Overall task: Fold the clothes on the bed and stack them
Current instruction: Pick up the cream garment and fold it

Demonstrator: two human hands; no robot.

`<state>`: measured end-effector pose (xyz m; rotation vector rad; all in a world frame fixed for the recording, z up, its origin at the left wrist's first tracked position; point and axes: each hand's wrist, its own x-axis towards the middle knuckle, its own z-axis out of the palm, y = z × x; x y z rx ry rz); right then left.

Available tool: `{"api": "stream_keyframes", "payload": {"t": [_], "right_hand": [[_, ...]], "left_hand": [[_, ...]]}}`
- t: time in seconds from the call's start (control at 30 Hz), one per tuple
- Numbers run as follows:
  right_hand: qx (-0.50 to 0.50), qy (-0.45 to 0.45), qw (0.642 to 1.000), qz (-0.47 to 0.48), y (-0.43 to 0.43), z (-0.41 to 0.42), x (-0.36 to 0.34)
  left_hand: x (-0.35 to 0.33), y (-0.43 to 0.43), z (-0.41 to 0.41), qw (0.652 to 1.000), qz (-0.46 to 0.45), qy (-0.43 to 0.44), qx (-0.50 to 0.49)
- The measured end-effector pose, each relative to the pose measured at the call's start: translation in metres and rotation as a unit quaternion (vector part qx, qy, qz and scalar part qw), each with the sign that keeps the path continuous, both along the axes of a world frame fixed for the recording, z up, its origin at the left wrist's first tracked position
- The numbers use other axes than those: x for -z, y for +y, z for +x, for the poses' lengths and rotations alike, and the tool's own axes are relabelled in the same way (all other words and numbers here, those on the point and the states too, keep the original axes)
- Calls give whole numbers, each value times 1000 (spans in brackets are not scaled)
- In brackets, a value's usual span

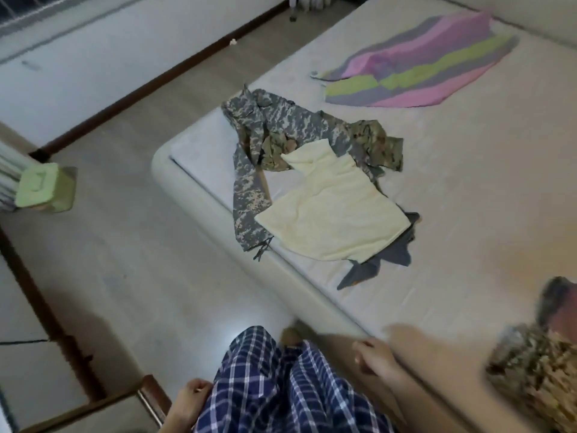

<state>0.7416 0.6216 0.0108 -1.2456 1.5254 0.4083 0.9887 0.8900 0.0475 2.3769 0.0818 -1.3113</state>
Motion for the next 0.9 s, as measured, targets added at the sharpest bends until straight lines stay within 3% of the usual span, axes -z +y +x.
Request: {"api": "stream_keyframes", "payload": {"t": [0.1,0.33,0.57,0.73,0.83,0.9], "right_hand": [[32,-61,998,-2,-23,29,6],[204,17,979,9,-39,60,28],[330,16,944,-22,-133,102,65],[314,41,944,-92,-217,120,117],[369,35,921,-117,-251,117,158],[411,12,903,-123,-261,118,180]], "left_hand": [[4,-27,43,998,27,-2,57],[48,-139,155,970,62,5,233],[122,-346,229,888,-27,-33,457],[195,-483,240,864,-104,-118,479],[231,-537,237,838,-114,-191,498],[253,-558,235,850,-107,-199,476]]}}
